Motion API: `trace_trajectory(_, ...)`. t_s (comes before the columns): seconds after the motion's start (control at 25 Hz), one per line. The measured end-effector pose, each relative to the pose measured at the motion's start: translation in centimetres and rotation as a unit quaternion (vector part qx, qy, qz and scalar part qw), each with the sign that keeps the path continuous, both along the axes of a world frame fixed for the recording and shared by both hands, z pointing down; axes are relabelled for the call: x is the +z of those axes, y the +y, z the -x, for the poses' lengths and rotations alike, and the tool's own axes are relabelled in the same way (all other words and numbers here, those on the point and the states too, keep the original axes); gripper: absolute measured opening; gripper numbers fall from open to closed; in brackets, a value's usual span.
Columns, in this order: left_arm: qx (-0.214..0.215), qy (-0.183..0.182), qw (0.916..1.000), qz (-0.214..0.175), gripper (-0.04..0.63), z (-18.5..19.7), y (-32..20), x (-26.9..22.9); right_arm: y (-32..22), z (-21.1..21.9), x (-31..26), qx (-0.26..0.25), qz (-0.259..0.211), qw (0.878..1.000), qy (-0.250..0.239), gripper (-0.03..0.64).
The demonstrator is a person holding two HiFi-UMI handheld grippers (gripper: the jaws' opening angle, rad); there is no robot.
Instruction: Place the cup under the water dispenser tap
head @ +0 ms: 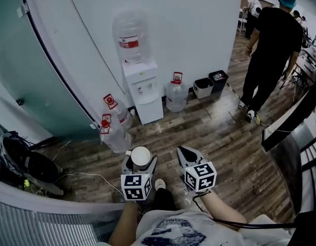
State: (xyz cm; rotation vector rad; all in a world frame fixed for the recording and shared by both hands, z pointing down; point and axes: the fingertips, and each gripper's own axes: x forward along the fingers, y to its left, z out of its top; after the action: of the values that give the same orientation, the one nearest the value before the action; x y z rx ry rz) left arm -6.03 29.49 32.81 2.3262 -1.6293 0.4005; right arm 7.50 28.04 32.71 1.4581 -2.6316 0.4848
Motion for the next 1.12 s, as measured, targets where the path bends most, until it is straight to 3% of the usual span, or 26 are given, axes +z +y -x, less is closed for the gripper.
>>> trace_trajectory(0.52, 0.013, 0.007, 0.9997, 0.021, 0.434, 5.2, -16.4, 1.1, -15.8, 5.9, 1.1, 0.000, 0.026, 1.000, 0.014, 0.020)
trace_trajectory(1.12, 0.033, 0.014, 0.9989, 0.031, 0.434, 9.4, -30.2, 2.0, -29.2, 10.5, 1.0, 0.016, 0.031, 0.999, 0.021, 0.020)
